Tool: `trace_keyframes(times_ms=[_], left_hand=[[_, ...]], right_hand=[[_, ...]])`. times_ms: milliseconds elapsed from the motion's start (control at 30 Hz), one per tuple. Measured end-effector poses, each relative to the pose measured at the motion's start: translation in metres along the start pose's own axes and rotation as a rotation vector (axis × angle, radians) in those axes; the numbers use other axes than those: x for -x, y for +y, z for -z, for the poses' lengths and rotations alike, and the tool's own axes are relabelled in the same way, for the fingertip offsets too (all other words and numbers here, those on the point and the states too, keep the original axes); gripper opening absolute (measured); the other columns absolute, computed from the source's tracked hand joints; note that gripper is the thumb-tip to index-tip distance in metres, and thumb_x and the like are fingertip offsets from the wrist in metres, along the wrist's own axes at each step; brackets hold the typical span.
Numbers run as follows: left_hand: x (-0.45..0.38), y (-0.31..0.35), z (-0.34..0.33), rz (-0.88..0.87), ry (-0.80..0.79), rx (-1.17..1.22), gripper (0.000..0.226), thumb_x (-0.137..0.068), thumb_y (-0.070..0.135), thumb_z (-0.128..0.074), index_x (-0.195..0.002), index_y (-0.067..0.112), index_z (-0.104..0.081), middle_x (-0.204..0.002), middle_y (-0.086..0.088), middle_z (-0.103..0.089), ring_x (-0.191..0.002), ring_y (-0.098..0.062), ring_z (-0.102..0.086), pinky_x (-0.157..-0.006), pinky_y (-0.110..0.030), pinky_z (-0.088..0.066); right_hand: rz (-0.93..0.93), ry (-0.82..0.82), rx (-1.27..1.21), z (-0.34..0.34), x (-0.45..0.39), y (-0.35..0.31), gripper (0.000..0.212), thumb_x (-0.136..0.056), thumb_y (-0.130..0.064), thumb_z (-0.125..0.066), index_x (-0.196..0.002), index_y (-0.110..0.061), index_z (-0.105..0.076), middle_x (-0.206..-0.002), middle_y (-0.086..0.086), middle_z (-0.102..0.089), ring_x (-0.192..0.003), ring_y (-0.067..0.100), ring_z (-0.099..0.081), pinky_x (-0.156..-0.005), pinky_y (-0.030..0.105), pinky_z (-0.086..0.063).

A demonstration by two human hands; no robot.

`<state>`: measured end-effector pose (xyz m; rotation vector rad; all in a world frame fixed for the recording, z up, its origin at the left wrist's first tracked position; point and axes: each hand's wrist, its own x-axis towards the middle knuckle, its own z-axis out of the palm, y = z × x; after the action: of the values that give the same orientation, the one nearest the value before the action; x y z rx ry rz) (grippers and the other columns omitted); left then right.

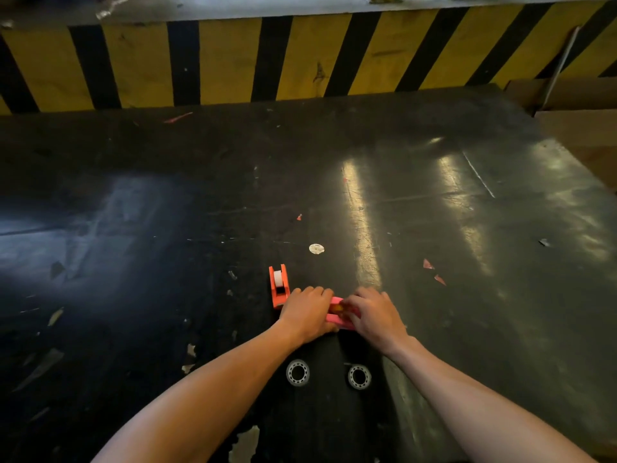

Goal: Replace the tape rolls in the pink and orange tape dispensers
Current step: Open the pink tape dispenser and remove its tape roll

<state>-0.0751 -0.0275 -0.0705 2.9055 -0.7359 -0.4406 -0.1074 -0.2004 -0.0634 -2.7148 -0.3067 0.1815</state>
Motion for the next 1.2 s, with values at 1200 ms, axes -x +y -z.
trace_keyframes(times_ms=[1200], left_hand=[[0.051,0.034,0.009,-0.032,0.336,0.625,0.052,-0.090,0.025,-0.074,-0.137,0.027,-0.052,-0.123,0.004,-0.057,-0.104,-0.006,-0.061,-0.092,-0.028,-0.055]], right_hand=[[-0.527,0.129,-1.195,0.020,0.039,-0.008,0.016,-0.088,-0.015,-0.071,-0.100,-0.004,-0.073,-0.095,0.017,-0.076,-0.077,0.018,-0.070,-0.068,0.028,-0.055]])
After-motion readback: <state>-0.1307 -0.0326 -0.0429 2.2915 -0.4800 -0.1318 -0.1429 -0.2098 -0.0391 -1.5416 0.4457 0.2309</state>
